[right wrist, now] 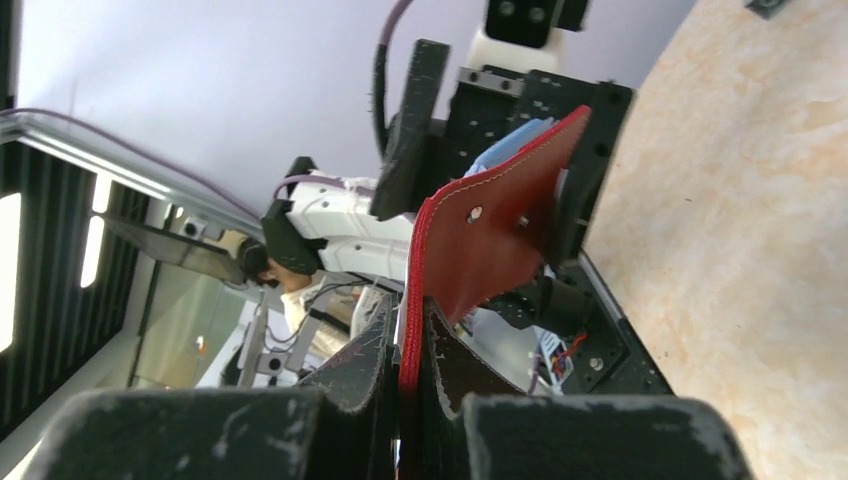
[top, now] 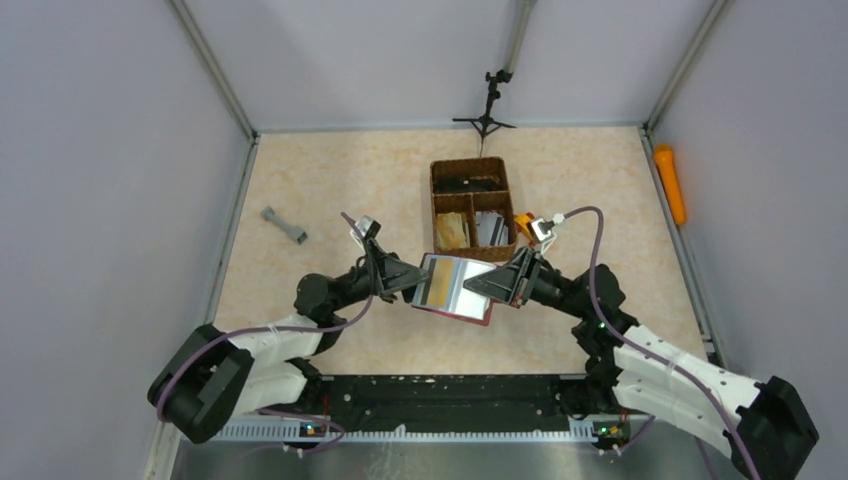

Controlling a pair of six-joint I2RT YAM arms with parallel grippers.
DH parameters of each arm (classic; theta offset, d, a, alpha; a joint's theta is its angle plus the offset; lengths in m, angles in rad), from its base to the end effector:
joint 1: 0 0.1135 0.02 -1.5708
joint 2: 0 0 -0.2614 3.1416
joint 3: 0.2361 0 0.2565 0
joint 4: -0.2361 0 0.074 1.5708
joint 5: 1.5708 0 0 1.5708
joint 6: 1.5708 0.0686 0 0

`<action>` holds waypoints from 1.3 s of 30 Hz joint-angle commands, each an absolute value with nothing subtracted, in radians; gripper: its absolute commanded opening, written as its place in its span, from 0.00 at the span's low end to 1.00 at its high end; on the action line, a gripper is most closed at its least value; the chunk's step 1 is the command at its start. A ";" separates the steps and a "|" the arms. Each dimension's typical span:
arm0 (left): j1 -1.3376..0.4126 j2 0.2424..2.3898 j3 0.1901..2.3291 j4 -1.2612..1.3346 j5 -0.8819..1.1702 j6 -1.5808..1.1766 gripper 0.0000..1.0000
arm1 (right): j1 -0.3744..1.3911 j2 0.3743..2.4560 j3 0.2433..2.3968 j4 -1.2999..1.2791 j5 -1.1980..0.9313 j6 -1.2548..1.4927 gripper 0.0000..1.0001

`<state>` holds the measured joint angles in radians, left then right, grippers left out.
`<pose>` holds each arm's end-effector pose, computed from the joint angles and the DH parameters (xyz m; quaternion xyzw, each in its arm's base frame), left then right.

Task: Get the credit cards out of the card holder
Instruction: Pick up the card holder from the center of the board, then remove the credit card from the card holder.

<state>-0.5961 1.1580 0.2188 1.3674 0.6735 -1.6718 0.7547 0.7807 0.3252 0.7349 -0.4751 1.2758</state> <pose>0.1637 -0.1628 0.2401 -0.0227 0.5807 -0.7950 0.1740 0.1347 0.1697 0.2789 -0.0309 0.6135 0.7342 0.2891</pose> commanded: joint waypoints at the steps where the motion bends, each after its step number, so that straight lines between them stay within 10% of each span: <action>1: -0.588 1.105 0.202 1.441 0.669 -1.654 0.79 | 0.723 0.708 0.345 0.584 -0.458 1.201 0.00; 17: -0.575 0.975 0.306 0.832 0.737 -1.307 0.09 | 0.718 0.690 0.420 0.375 -0.476 1.086 0.00; 19: -0.576 0.952 0.323 0.732 0.724 -1.243 0.02 | 0.717 0.681 0.450 0.285 -0.454 1.034 0.14; 26: -0.574 0.944 0.328 0.584 0.660 -1.133 0.00 | 0.716 0.665 0.619 -0.170 -0.278 0.790 0.65; 32: -0.576 0.964 0.318 0.572 0.607 -1.087 0.00 | 0.716 0.640 0.693 -0.385 -0.124 0.691 0.68; 39: -0.582 0.947 0.340 0.441 0.515 -0.995 0.00 | 0.718 0.673 0.592 -0.127 -0.356 0.780 0.51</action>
